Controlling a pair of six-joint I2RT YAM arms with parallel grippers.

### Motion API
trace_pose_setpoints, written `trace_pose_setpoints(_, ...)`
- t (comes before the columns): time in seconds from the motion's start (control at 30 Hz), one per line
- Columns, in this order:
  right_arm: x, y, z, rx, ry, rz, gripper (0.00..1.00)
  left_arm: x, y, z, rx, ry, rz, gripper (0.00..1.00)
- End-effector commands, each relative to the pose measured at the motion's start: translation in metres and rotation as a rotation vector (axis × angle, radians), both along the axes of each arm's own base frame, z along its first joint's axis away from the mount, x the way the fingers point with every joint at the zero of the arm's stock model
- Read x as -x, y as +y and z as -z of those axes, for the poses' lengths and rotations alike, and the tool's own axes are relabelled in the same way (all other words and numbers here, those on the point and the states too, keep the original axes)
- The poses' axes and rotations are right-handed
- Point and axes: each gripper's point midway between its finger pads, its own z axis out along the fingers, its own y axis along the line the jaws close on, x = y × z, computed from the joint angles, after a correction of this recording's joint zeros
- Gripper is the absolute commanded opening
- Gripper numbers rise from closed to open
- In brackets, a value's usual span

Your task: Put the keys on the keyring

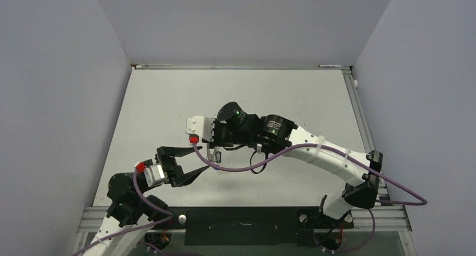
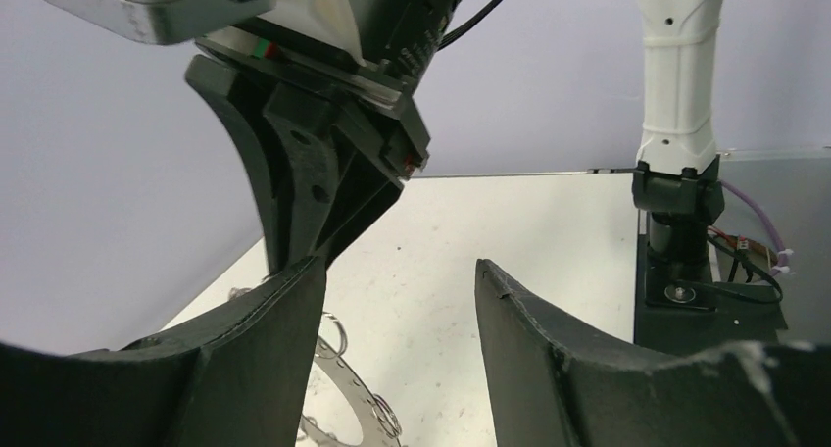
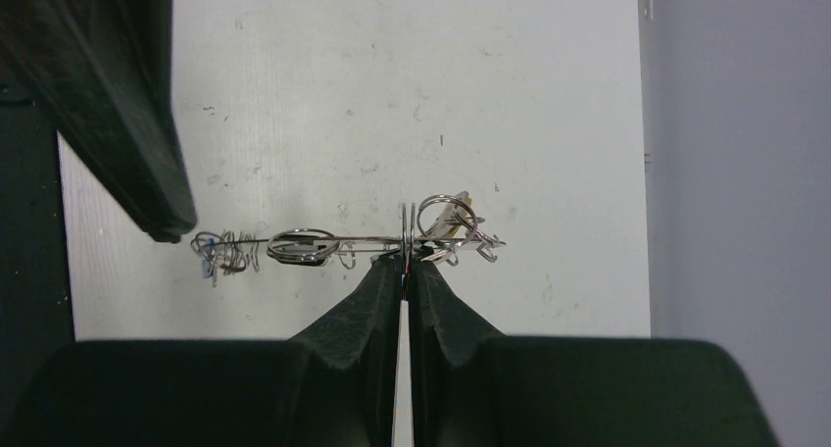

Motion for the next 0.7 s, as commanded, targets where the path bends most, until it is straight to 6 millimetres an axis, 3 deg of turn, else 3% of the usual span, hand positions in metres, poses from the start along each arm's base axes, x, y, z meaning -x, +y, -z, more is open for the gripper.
trace_pose_setpoints(0.0, -0.011, -0.021, 0.014, 0.107, 0.009, 0.075, 0.05, -0.006, 0.012, -0.014, 0.023, -0.015, -0.092, 0.54)
trace_pose_setpoints(0.07, -0.013, -0.047, 0.047, 0.263, 0.063, 0.166, 0.05, -0.008, 0.013, -0.012, 0.012, -0.033, -0.104, 0.54)
trace_pose_setpoints(0.13, -0.009, -0.058, 0.055, 0.284, 0.096, 0.203, 0.05, -0.010, 0.012, -0.011, 0.003, -0.028, -0.104, 0.54)
trace_pose_setpoints(0.4, 0.013, -0.046, 0.027, 0.215, 0.100, 0.118, 0.05, -0.007, -0.006, 0.005, -0.067, 0.033, 0.001, 0.49)
trace_pose_setpoints(0.67, 0.035, -0.039, 0.010, 0.160, 0.098, 0.013, 0.05, -0.011, -0.009, 0.011, -0.067, 0.085, 0.011, 0.47)
